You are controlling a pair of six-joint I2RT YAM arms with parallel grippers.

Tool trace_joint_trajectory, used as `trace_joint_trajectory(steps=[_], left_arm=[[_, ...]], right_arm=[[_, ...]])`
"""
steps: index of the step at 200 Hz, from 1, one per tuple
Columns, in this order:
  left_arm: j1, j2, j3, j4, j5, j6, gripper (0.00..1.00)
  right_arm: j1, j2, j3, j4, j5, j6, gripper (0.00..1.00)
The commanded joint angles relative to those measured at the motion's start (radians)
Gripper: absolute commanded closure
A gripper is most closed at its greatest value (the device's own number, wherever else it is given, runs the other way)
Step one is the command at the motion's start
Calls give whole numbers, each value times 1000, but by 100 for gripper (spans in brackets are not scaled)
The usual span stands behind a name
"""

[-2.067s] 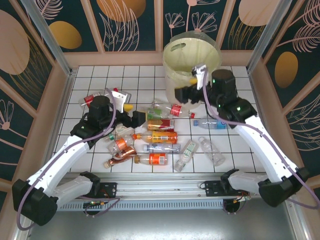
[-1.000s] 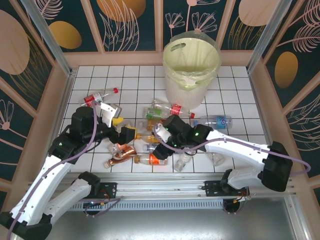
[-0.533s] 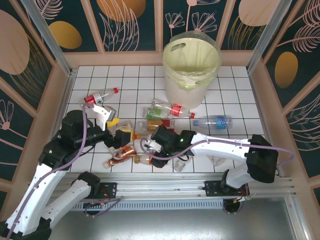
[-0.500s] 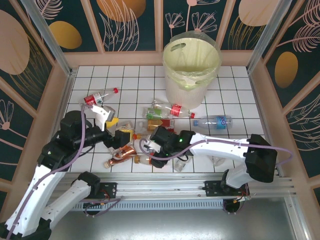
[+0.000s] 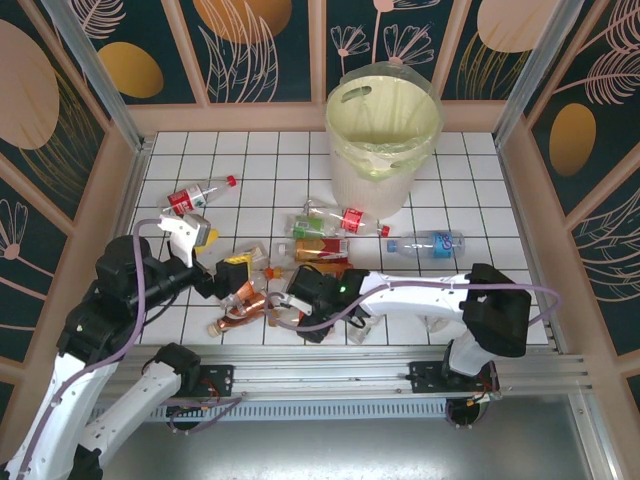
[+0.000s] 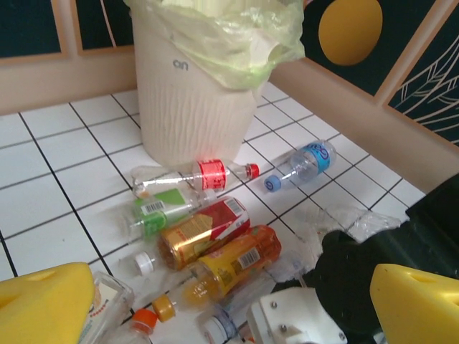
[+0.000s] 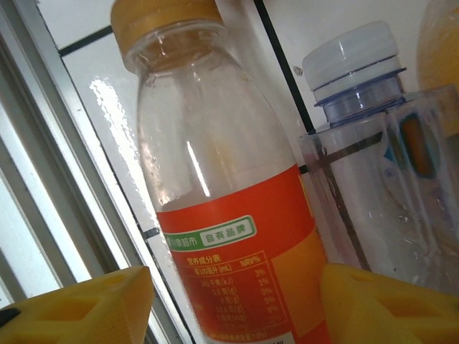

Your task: Put the plastic bottles in the bin

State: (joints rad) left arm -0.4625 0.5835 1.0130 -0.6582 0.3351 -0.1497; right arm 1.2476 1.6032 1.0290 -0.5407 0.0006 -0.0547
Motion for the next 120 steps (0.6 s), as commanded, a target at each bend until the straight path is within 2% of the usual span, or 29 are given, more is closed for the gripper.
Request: trace_joint_trajectory(steps=[1,120], left_arm=[[-4,13,30,36,-24,8,1],[-4,61,2,103,18,9,2]], right_arm=[[22,33,34,-42,53,-22,36],[45,123,61,-39,57,-33,27]])
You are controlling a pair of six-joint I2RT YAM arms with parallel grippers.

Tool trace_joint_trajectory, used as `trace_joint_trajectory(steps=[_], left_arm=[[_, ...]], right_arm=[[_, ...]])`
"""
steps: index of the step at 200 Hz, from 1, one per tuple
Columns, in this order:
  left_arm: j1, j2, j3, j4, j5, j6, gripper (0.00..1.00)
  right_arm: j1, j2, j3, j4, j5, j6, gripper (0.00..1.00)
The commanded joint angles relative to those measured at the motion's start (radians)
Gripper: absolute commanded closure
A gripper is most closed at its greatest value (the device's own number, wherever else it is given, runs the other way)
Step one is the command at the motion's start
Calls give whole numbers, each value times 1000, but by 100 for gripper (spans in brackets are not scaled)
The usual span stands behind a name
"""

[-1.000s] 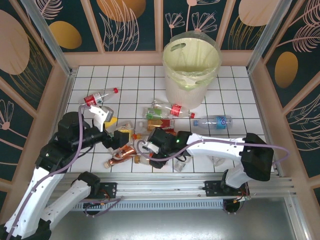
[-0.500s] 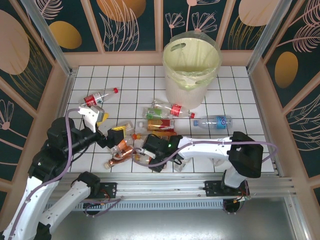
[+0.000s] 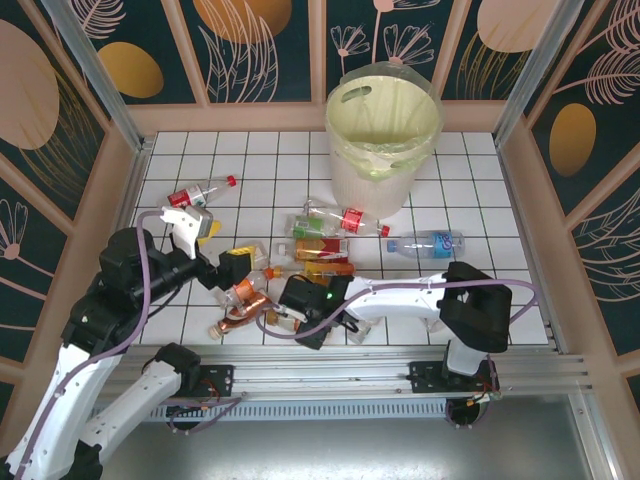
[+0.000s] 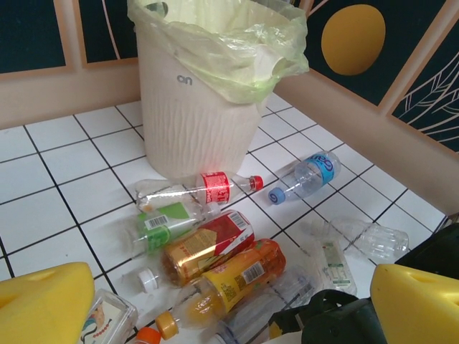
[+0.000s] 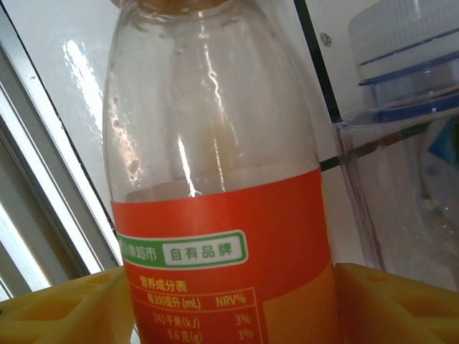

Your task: Put the plastic bottles in the bin

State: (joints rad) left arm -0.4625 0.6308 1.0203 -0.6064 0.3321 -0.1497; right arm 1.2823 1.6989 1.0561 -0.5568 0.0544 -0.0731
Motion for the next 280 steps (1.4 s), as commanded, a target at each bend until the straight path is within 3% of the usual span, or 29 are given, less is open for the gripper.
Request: trace_joint_trajectory(steps=[1,131,182,230,280], left_arm=[[-4,14,-6,52,21,9,2],[-4,49,-12,89,47,9,2],[-4,57,-23,113,59,-1,1],[-4,40,-33,177,115,-23,2],[-4,19,-67,290,160,-57,2]], right_arm=[[10,29,34,-23,4,-15,27],[20,44,31,-11,18,-21,34],[16,-25,19,12,25,-8,41],[7,-108,-8,30,19,36,41],[-84,-268,-64,74,-34,102,42]])
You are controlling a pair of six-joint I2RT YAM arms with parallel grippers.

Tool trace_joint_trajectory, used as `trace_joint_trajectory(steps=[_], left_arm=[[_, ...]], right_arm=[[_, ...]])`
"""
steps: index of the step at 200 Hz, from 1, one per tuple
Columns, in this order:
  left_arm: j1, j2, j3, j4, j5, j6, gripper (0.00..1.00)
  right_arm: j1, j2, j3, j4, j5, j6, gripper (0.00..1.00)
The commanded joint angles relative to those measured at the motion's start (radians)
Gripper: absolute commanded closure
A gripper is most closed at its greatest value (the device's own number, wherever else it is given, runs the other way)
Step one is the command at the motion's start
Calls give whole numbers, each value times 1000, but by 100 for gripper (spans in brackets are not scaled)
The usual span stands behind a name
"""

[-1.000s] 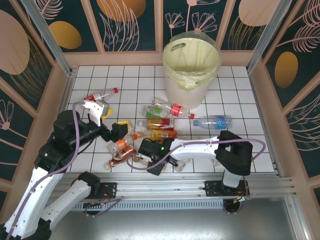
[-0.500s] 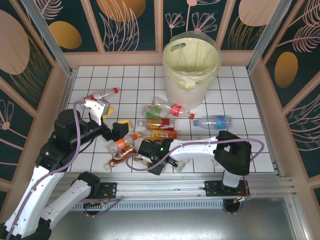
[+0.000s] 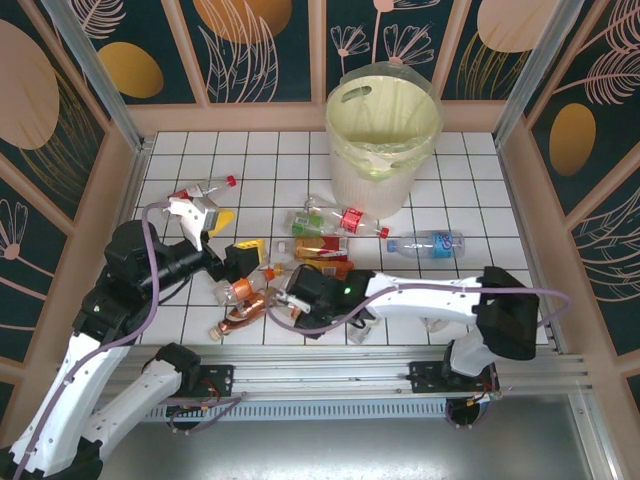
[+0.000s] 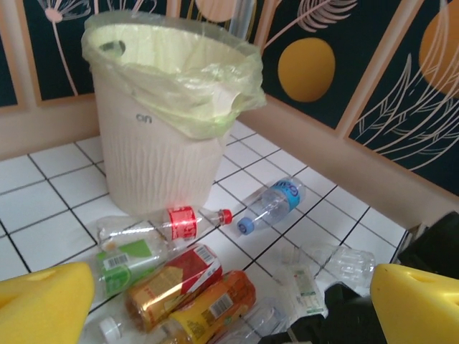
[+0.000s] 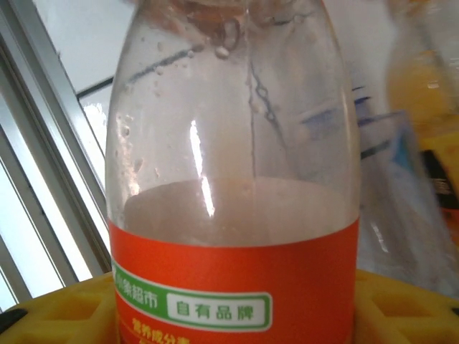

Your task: Put the plastic bottles in the bin

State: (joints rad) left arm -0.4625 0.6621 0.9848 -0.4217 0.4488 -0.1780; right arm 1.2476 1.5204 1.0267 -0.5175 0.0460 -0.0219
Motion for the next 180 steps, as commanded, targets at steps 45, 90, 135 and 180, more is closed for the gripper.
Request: trace_joint_trajectory(steps=[45,90,135,180], left_arm=[[-4,1,-79,196,99,-71,1],[-4,52,-114,285,161,-108,1],[-4,74,-221,653,256,-314,2],[-4,117,-229,723,213,-354,2]], right_arm=[[-166,-247,-62,74,-27,95,41],[-288,-357,2,112,0,81,41],[-409,-378,181,122,-15,9,42],[-549,-339,334,175,-56,-42,42]])
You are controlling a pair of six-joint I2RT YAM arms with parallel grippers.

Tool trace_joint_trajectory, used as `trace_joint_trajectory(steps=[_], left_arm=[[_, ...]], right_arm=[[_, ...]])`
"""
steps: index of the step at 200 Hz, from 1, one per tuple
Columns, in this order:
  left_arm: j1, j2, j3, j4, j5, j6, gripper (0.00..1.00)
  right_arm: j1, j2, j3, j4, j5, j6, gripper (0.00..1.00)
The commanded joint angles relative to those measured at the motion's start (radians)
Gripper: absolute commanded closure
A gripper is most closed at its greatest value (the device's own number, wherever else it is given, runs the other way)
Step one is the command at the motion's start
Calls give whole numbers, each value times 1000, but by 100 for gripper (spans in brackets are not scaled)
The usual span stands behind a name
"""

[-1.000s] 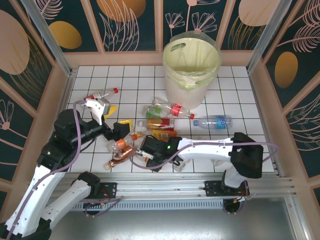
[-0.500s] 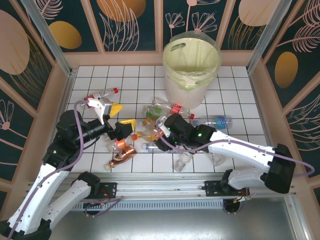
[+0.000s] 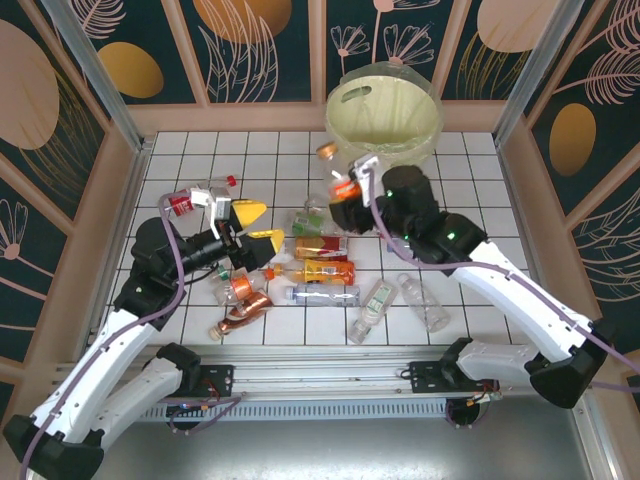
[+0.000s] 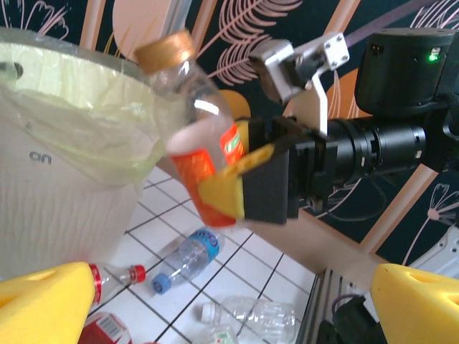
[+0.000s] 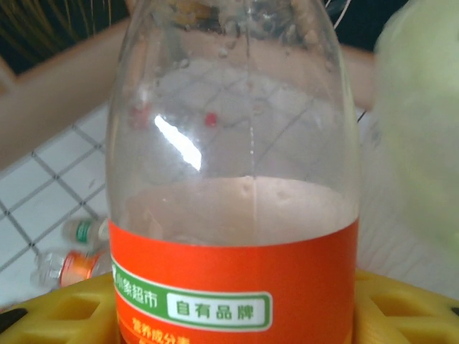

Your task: Put the plastic bottles in the bin

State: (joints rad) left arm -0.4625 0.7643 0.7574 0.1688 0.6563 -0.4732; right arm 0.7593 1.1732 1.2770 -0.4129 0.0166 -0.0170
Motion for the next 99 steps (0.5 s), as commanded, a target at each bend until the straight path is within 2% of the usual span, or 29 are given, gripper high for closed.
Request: trace_joint_trajectory(steps=[1,43,99], left_arm=[[-4,17,-1,135,5,-60,2],[-4,41,-7,160,-19,-76,1],[-4,52,22,36,-70,-24,1]], right_arm=[[-64,10,85,72,-27,-48,42],[-192,106,215,137,-30,-46,42],[-356,314,458,44,-37,-27,43]])
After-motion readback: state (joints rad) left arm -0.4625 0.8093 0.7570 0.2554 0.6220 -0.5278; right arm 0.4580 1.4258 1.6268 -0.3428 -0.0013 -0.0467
